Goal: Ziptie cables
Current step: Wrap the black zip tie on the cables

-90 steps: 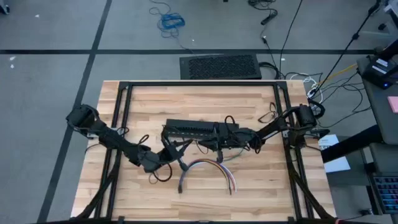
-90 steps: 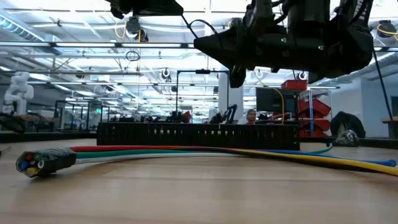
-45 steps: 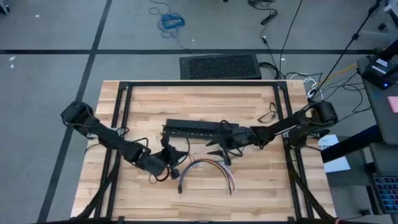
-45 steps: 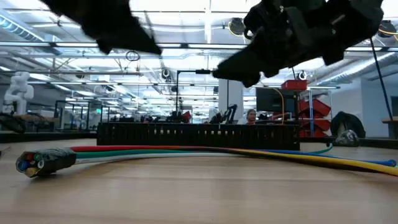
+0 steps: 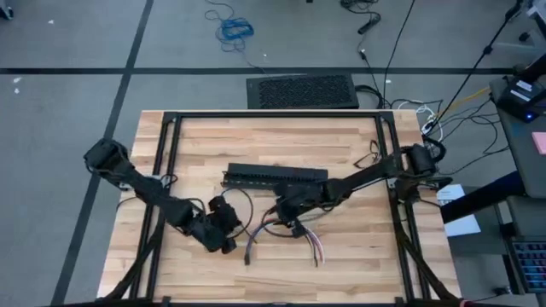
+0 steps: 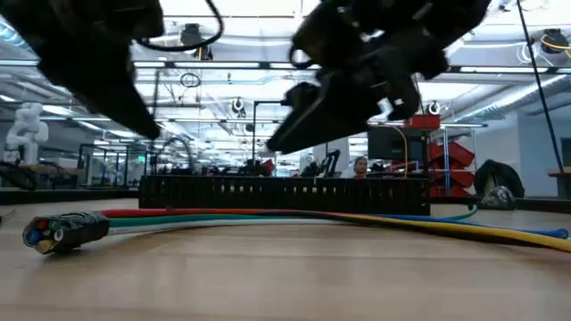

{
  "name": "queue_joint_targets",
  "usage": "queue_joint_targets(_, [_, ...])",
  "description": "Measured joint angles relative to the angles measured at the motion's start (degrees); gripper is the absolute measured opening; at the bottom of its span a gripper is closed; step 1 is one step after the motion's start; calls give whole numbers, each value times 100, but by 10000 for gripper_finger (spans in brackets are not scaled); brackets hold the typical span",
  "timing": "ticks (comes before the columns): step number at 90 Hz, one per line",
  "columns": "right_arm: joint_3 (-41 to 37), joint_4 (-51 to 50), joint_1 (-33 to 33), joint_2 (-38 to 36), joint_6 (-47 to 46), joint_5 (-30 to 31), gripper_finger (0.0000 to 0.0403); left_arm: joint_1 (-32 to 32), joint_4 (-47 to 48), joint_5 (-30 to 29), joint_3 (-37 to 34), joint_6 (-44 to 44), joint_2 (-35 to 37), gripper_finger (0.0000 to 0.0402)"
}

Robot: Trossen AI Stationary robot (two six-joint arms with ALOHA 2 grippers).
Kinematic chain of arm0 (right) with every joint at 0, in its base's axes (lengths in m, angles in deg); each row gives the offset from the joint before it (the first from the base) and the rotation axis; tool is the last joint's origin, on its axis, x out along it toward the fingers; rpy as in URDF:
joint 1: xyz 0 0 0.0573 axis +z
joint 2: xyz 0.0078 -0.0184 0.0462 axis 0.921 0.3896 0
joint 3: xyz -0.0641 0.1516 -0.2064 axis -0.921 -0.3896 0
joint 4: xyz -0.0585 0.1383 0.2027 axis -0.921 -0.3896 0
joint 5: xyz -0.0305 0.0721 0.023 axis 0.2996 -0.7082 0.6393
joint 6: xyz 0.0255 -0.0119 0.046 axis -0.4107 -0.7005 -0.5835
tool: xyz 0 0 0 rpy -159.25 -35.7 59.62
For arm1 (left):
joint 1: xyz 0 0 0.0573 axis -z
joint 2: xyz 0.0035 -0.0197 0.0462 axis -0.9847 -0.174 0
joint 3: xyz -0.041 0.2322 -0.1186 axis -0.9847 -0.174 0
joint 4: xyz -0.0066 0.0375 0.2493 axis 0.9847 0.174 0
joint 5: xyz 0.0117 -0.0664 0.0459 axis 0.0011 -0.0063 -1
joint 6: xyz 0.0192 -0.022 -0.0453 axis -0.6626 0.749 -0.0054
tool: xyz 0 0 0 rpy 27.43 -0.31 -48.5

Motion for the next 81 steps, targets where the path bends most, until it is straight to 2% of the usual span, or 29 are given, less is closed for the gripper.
queue_joint_targets(13, [609,-294,0,622,252,-434,162,353,286,-159,369,158,11,0])
queue_joint_targets(24, [1146,-649,2,1083,504,-462,162,549,543,-190,655,390,9,0])
queue_joint_targets(46, [2045,-1197,2,1731,813,-477,162,732,668,-237,621,915,-82,0])
queue_joint_targets(62, [2437,-1469,-65,2119,707,-902,157,805,757,-460,612,1122,-143,0])
queue_joint_targets(70, [2491,-1630,-108,2136,624,-886,127,806,769,-639,612,1162,-156,0])
queue_joint_targets(81, [2493,-1893,-161,2092,619,-864,30,801,809,-668,612,1165,-223,0])
